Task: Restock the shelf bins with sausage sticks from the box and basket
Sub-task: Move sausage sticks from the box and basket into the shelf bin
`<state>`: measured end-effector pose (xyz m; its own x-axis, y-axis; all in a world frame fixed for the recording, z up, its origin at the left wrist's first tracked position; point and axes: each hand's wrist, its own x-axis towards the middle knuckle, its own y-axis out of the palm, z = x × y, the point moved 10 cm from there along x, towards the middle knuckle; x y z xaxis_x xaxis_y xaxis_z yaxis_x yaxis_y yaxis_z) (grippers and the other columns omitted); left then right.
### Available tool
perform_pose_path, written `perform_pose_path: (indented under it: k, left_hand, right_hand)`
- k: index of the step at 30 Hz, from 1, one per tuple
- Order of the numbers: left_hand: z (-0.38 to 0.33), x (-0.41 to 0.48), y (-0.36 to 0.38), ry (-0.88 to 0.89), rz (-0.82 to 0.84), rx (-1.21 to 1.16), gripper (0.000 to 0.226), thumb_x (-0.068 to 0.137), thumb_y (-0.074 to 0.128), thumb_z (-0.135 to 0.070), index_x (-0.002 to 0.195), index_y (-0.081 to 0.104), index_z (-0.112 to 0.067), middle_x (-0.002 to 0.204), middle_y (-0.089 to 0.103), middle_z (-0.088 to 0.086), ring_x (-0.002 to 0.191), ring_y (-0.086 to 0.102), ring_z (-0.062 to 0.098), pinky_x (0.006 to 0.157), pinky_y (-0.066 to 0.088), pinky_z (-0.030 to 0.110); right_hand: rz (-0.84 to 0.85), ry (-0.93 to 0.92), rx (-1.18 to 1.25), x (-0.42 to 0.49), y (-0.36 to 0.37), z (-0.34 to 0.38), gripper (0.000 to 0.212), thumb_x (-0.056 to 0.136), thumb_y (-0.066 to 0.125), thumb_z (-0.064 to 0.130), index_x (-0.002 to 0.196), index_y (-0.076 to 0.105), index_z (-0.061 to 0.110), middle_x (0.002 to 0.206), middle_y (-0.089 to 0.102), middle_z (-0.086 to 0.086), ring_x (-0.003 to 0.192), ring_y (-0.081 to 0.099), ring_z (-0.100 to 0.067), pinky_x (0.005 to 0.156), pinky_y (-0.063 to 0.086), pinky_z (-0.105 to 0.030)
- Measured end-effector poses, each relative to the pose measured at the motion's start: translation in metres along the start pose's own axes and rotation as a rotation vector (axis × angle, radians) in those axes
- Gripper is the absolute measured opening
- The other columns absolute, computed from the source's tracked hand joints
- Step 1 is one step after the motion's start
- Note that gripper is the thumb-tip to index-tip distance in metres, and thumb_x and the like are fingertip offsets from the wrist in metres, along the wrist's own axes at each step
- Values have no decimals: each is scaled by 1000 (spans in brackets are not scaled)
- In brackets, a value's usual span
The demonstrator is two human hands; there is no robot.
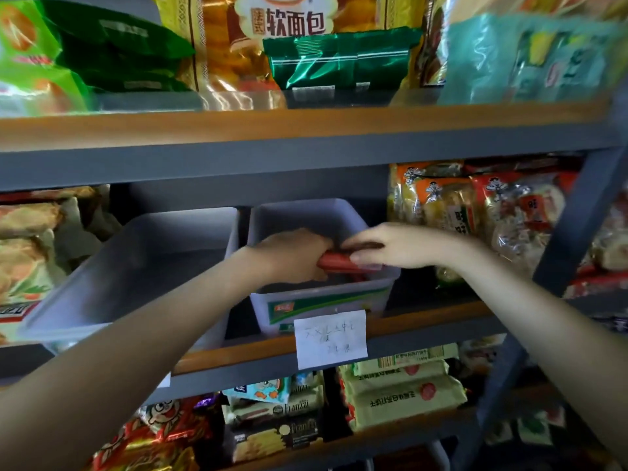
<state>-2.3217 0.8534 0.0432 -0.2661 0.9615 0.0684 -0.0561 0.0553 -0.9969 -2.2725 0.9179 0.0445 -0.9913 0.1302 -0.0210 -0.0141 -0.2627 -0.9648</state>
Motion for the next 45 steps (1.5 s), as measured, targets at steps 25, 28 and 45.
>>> perform_pose_path:
  k: [25, 28, 45]
  left_hand:
    - [22, -111, -35, -244, -545, -236, 34, 94, 47, -35, 118, 60, -15, 114, 65, 5, 101, 61, 22, 85, 42, 27]
    - [12, -193, -28, -380, -797, -226, 36, 89, 44, -29, 114, 59, -7, 110, 61, 7, 99, 56, 20, 83, 40, 25]
    - [-57, -669, 423, -1729, -58, -497, 48, 83, 55, -27, 124, 54, -2, 115, 58, 15, 104, 57, 35, 88, 48, 38]
  right_hand:
    - [-607, -309, 127, -42, -2, 83, 27, 94, 51, 16, 120, 60, 15, 115, 62, 1, 105, 58, -15, 87, 47, -28]
    - [-647, -529, 211, -61, 28, 141, 29, 89, 50, 15, 115, 61, 8, 107, 63, -5, 100, 57, -20, 85, 45, -30]
    - [652, -798, 38, -76, 605, 350, 56, 94, 54, 27, 144, 31, 16, 143, 38, -2, 132, 35, -20, 105, 31, -29]
